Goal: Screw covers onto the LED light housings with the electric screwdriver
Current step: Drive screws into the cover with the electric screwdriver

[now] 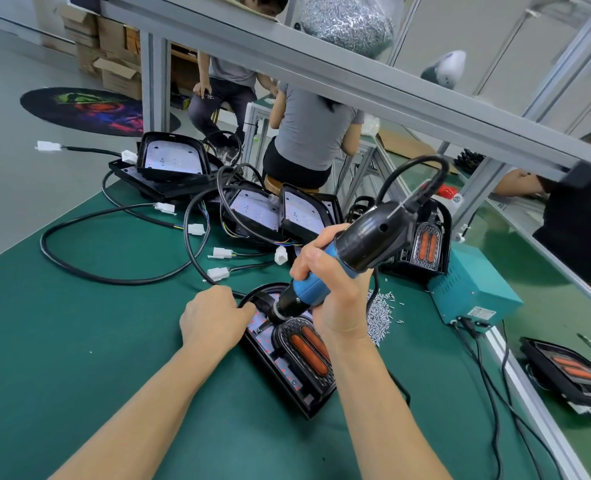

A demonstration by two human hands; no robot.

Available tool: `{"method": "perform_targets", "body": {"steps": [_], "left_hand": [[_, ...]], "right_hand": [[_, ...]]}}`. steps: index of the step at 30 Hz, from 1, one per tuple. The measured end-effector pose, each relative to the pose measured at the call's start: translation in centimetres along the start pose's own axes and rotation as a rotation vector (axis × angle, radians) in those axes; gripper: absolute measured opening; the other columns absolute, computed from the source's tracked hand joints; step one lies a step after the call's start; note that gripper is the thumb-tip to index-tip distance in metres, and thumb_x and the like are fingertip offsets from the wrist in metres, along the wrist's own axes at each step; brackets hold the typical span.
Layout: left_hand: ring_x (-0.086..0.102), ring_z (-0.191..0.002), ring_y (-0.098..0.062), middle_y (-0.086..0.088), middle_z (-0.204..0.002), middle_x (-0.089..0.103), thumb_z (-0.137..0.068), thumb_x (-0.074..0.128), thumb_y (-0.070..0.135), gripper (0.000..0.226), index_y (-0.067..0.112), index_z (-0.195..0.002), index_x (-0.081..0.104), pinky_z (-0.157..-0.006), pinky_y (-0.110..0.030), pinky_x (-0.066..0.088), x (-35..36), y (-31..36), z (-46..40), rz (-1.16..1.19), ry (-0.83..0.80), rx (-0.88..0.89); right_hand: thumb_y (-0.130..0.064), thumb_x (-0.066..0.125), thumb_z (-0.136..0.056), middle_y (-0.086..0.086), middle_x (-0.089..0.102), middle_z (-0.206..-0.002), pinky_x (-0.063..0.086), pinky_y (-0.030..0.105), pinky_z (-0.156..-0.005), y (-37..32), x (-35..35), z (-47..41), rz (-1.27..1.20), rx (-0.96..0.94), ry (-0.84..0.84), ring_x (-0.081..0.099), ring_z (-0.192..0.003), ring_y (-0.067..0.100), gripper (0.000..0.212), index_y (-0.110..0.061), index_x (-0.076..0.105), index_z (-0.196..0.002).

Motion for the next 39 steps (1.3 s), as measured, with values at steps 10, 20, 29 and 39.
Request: {"method": "perform_targets", "body": {"steps": [10,20,29,39], "left_hand": [[0.052,-0.078,-0.030,-0.003,-0.073,0.054,-0.081,0.056,0.034,0.026,0.014,-0.067,0.045,-0.065,-0.030,0.038,-0.3,0.4,0.3,-0.048,-0.028,0.008],[0.058,-0.059,-0.030,-0.009,-0.060,0.053,-0.080,0.062,0.027,0.032,0.013,-0.062,0.038,-0.066,-0.037,0.052,-0.8,0.0,0.7,0.290,-0.053,-0.063],[0.053,-0.101,-0.030,-0.006,-0.112,0.058,-0.082,0.060,0.024,0.023,0.020,-0.104,0.059,-0.079,-0.036,0.044,-1.4,2.1,1.0,-0.092,0.016,0.113],[0.055,-0.103,-0.017,0.009,-0.101,0.069,-0.087,0.057,0.022,0.020,0.030,-0.099,0.070,-0.090,-0.030,0.037,3.9,15.2,4.4,-0.287,-0.277,0.965]], "right_hand": [[0.001,0.055,-0.070,0.003,0.050,-0.060,0.040,0.027,-0.055,-1.7,-3.5,0.0,-0.033,-0.032,0.423,0.046,-0.046,0.016,0.021,-0.019,0.060,-0.067],[-0.005,0.062,-0.072,-0.002,0.049,-0.051,0.038,0.023,-0.050,-8.1,-11.1,-0.1,0.197,-0.130,0.630,0.046,-0.045,0.017,0.015,-0.017,0.055,-0.077],[-0.007,0.065,-0.072,-0.003,0.050,-0.051,0.038,0.027,-0.052,-9.3,-17.2,2.7,0.243,-0.084,0.834,0.047,-0.044,0.015,0.015,-0.019,0.056,-0.075],[-0.007,0.062,-0.073,0.000,0.048,-0.058,0.041,0.025,-0.052,-8.4,-17.1,4.0,0.104,-0.142,0.873,0.047,-0.046,0.016,0.014,-0.017,0.055,-0.079]]}}
Point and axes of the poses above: each hand's wrist, its own z-axis away from the middle knuckle, its own x-axis out of the palm, y = z × x, the point moved 2 cm from there along -z, towards the middle knuckle
